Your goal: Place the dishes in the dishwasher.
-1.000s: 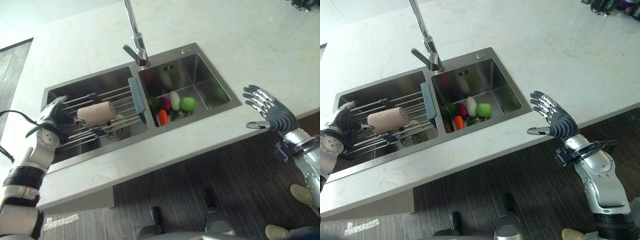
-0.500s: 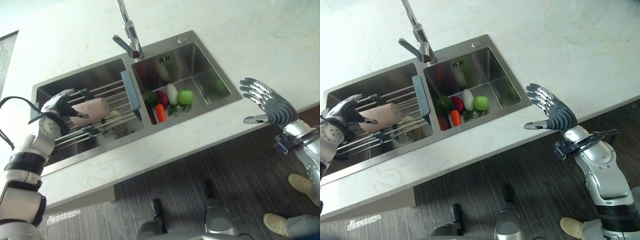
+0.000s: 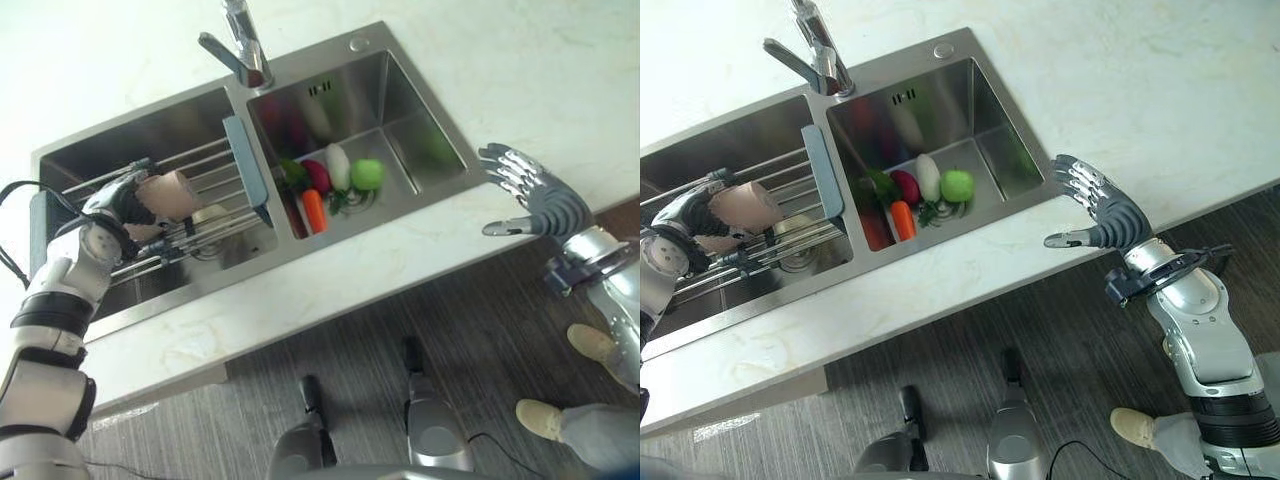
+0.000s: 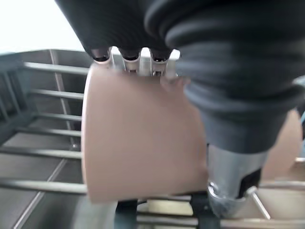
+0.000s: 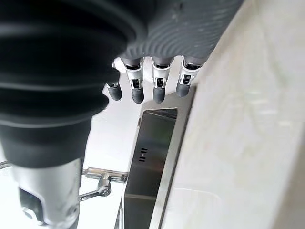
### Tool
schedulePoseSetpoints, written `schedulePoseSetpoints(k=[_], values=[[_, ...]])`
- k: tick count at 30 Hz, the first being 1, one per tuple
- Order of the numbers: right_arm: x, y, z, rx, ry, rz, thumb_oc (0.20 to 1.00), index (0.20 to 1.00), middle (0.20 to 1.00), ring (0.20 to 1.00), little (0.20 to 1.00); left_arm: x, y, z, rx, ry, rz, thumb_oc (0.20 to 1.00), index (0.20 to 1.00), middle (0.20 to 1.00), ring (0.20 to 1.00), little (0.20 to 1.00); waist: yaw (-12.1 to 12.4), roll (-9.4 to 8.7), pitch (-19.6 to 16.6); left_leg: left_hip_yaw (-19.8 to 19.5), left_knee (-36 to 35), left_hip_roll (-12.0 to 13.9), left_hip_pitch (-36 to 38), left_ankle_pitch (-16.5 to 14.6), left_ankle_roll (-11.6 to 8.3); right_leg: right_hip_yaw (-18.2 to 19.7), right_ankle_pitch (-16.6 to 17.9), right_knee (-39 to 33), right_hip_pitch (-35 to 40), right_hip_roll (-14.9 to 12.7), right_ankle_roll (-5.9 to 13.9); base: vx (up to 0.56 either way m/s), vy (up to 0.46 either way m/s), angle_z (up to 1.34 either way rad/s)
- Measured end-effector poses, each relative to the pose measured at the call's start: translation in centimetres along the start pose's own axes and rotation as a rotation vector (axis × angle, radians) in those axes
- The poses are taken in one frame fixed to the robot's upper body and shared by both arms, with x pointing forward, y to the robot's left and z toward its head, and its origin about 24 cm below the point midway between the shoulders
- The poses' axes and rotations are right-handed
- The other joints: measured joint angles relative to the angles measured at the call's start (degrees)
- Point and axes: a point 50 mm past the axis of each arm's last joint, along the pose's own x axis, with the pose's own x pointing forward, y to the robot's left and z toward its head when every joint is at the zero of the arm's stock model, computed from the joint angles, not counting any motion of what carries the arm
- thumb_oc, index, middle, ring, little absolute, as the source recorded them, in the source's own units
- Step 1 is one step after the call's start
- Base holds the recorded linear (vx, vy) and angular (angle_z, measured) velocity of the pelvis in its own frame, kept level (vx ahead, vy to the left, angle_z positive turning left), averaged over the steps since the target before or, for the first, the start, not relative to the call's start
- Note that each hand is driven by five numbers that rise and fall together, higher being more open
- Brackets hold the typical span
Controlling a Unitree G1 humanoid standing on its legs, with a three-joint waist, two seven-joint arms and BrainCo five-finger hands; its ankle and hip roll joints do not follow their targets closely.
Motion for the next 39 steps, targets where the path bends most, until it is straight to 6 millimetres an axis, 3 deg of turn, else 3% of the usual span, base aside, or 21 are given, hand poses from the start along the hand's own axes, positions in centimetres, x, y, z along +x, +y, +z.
schedulePoseSetpoints(k=[16,17,18,19,26,33,39], values=[[0.0,-0.2,-0.1,-0.037,0.011,-0.027,1.000,1.000,1.000,1.000,1.000,0.0,-0.1,-0.1,-0.007,0.010,-0.005,1.000,1.000,1.000,1.000,1.000,0.1,0.01,0.0,-0.1,0.0,0.0,0.0,0.1,-0.01,-0.1,0.0,0.0,0.0,0.0,-0.04,-0.02,-0.004,0.00],[0.0,-0.2,-0.1,-0.037,0.011,-0.027,1.000,1.000,1.000,1.000,1.000,0.0,-0.2,-0.4,-0.017,0.027,-0.020,0.881,0.881,0.881,0.881,0.881,0.1,0.02,0.0,-0.1,0.0,0.0,0.0,0.1,-0.01,-0.1,0.0,0.0,0.1,0.0,-0.04,-0.04,-0.001,0.00],[0.0,-0.2,-0.1,-0.038,0.011,-0.027,1.000,1.000,1.000,1.000,1.000,0.0,-0.1,-0.6,-0.037,0.048,-0.025,0.420,0.420,0.420,0.420,0.420,0.1,0.06,0.0,-0.1,0.0,0.0,0.0,0.1,-0.02,-0.1,0.0,0.0,0.1,0.0,-0.04,-0.04,0.000,0.01],[0.0,-0.2,-0.1,-0.039,0.010,-0.027,1.000,1.000,1.000,1.000,1.000,0.1,0.1,-0.8,-0.072,0.074,-0.039,0.200,0.200,0.200,0.200,0.200,0.1,0.20,0.0,-0.2,0.0,0.0,0.1,0.2,-0.01,-0.2,0.0,0.0,0.2,0.0,-0.04,-0.05,0.001,0.01],[1.5,0.1,1.3,-0.060,-0.047,-0.003,1.000,1.000,1.000,1.000,1.000,0.3,0.5,-3.5,-0.127,0.278,-0.107,0.200,0.200,0.200,0.200,0.200,-0.4,0.62,-0.2,-0.3,0.0,0.1,0.4,0.7,-0.08,-0.3,0.5,0.0,0.7,0.0,-0.27,-0.05,-0.023,0.01],[1.5,0.1,1.2,-0.057,-0.041,-0.010,1.000,1.000,1.000,1.000,1.000,0.3,-0.6,-3.0,-0.119,0.253,-0.055,0.200,0.200,0.200,0.200,0.200,-0.4,0.77,-0.7,-0.2,0.0,0.3,0.5,1.1,-0.21,-0.4,0.8,0.0,0.9,0.3,-0.55,-0.02,-0.029,0.01],[-0.9,-0.1,-1.0,-0.036,0.043,-0.015,1.000,1.000,1.000,1.000,1.000,-1.1,-2.5,-2.8,-0.132,0.138,0.012,0.200,0.200,0.200,0.200,0.200,0.0,-0.03,-2.0,-0.8,-0.3,0.8,2.0,1.0,-0.23,-0.7,0.7,0.0,2.6,0.5,-0.61,0.07,-0.031,0.02]])
